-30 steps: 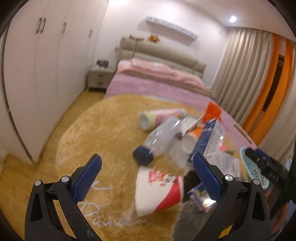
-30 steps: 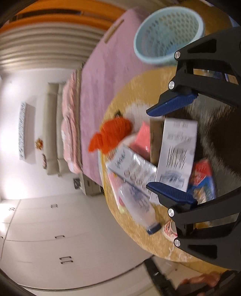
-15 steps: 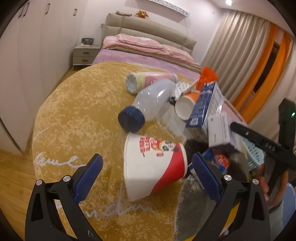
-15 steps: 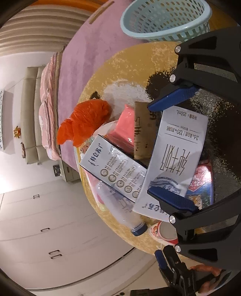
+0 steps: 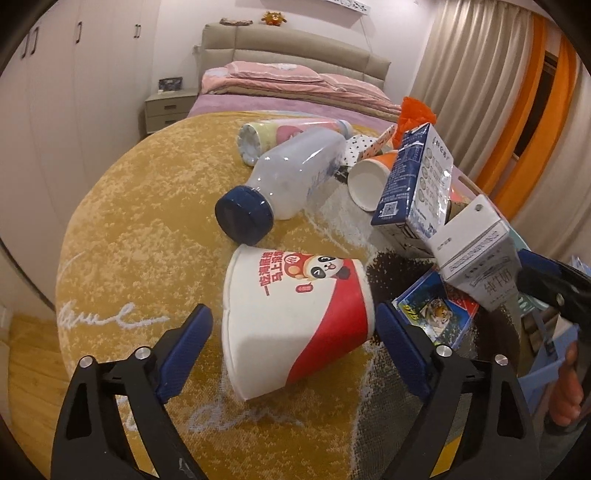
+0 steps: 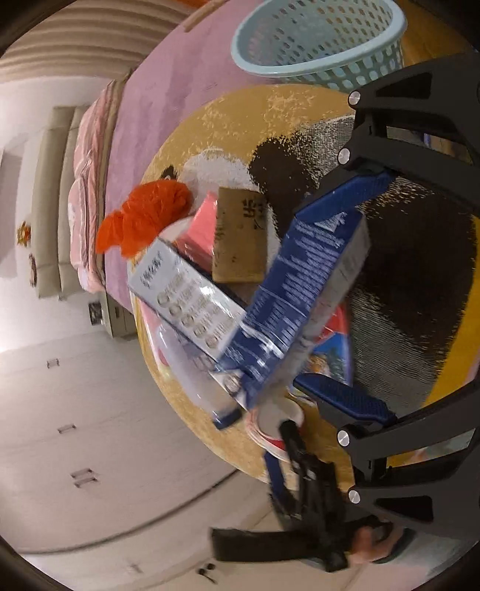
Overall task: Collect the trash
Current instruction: 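Grasp the white-red paper cup with the left tool while the right tool grasps the blue milk carton, then carry both items over the blue basket and open both tools to drop them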
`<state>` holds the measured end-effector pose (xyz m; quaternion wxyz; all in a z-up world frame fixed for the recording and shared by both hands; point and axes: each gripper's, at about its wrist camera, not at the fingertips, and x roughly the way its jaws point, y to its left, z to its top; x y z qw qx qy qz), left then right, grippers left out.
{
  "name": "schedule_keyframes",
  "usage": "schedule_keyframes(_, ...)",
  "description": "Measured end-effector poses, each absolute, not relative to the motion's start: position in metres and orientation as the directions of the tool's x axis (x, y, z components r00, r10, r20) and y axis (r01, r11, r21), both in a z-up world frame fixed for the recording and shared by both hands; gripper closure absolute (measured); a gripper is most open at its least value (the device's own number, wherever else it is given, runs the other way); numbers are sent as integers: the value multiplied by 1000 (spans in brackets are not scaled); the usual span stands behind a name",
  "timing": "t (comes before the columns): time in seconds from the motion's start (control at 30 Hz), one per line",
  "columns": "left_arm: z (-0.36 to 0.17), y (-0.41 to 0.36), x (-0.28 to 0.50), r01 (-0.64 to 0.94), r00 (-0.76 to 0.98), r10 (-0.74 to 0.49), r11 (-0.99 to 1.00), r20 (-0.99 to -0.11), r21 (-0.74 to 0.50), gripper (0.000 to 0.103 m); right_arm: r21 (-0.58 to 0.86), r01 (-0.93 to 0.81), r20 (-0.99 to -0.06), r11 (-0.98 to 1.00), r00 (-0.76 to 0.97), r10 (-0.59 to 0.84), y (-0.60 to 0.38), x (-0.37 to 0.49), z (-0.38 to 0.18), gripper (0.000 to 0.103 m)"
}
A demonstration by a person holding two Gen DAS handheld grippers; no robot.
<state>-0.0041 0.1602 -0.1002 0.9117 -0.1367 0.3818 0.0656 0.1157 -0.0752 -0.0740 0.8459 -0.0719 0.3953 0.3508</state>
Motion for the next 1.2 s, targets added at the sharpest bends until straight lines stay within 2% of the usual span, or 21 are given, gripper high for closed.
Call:
schedule_keyframes(0.13,-101,164,-6,-227,702,10,951,-712,-210,22,27,-688,-698,725,506,507,-67,105,-65,23)
schedule_keyframes(0.2,-101,164,-7,-228,703,16,952,-711,-203,23,-29,-692,-672,721,547,498,-62,109,-59,12)
schedule_keyframes(0.23,-101,164,-6,-229,703,19,953,-711,-201,24,-44,-707,-662,706,549,509,-58,114,-57,10)
schedule_keyframes(0.47,-98,163,-5,-228,702,31,956,-711,-183,26,-51,-782,-727,622,456,514,-33,141,-75,10)
schedule_keyframes(0.53,-98,164,-3,-226,705,29,956,-709,-186,27,-14,-790,-737,613,422,528,-37,144,-80,11)
schedule_keyframes(0.73,-93,156,1,-221,721,48,962,-692,-163,27,18,-802,-737,597,393,550,-53,132,-87,43)
schedule_keyframes(0.8,-90,152,2,-217,731,46,962,-680,-168,27,66,-805,-725,589,367,582,-58,127,-84,61)
schedule_keyframes(0.87,-88,148,3,-212,740,43,962,-672,-172,27,76,-797,-715,599,374,590,-62,121,-80,69)
schedule_keyframes(1.2,-57,126,-6,-167,804,37,972,-593,-165,28,129,-725,-613,676,478,630,-97,117,-44,72)
